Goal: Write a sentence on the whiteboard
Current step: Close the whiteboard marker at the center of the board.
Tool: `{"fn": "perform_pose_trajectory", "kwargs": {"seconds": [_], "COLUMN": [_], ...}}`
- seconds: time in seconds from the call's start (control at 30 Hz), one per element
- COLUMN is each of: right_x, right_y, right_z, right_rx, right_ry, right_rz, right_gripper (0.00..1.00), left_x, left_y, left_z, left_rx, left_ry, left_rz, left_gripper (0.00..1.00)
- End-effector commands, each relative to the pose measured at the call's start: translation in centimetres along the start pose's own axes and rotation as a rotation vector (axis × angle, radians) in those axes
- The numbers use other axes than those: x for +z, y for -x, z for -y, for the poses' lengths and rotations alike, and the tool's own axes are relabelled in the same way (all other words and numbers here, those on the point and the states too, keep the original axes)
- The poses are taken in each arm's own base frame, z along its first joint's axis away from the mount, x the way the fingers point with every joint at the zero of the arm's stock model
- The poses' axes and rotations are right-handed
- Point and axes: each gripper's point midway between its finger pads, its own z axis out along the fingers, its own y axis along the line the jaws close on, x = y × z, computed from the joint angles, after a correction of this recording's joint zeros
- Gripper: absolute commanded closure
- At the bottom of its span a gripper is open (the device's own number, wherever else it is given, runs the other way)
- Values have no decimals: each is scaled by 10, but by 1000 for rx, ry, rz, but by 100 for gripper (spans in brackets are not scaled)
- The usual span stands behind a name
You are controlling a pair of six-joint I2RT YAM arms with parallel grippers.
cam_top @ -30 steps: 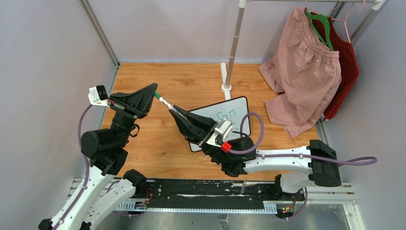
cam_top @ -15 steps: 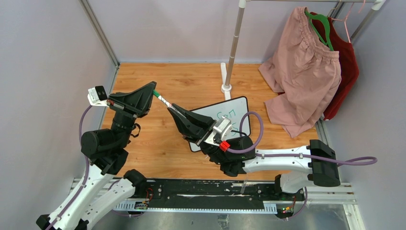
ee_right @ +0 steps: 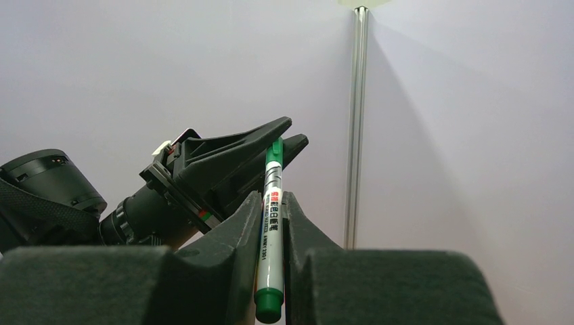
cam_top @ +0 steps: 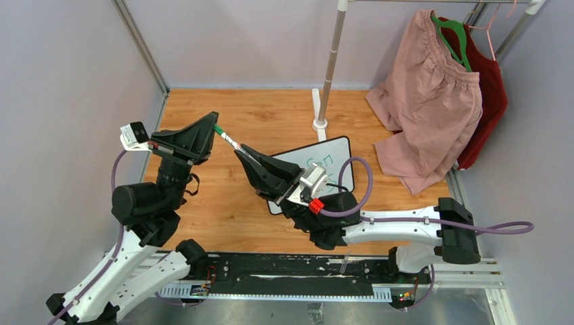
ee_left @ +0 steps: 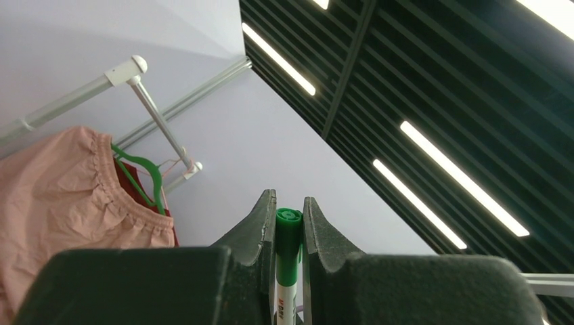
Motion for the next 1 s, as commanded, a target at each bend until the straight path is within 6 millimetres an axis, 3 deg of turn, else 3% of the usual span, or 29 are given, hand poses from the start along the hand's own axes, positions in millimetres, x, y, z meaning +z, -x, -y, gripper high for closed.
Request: {"fn": "perform_pose_trajectory", "kwargs": {"seconds": [0.0, 0.53, 0.77, 0.97], "right_x": [11, 13, 0, -6], "right_y": [-23, -25, -15, -7], "right_z": [4, 7, 1, -2], "right_rx": [-63, -102, -77, -56], "right_ry": [-30, -27, 37, 70], "right_rz": [-85, -112, -76, -43], "right_gripper": [100, 100, 100, 100], "left_x": [-28, -32, -35, -35], "left_y": [-86, -97, -73, -62], "left_z": [-40, -40, -32, -22], "left_rx": [11, 42, 77, 91], "left_ry": [90, 101, 88, 67], "left_rz": [-395, -438, -339, -297], "left_gripper": [100, 100, 100, 91]}}
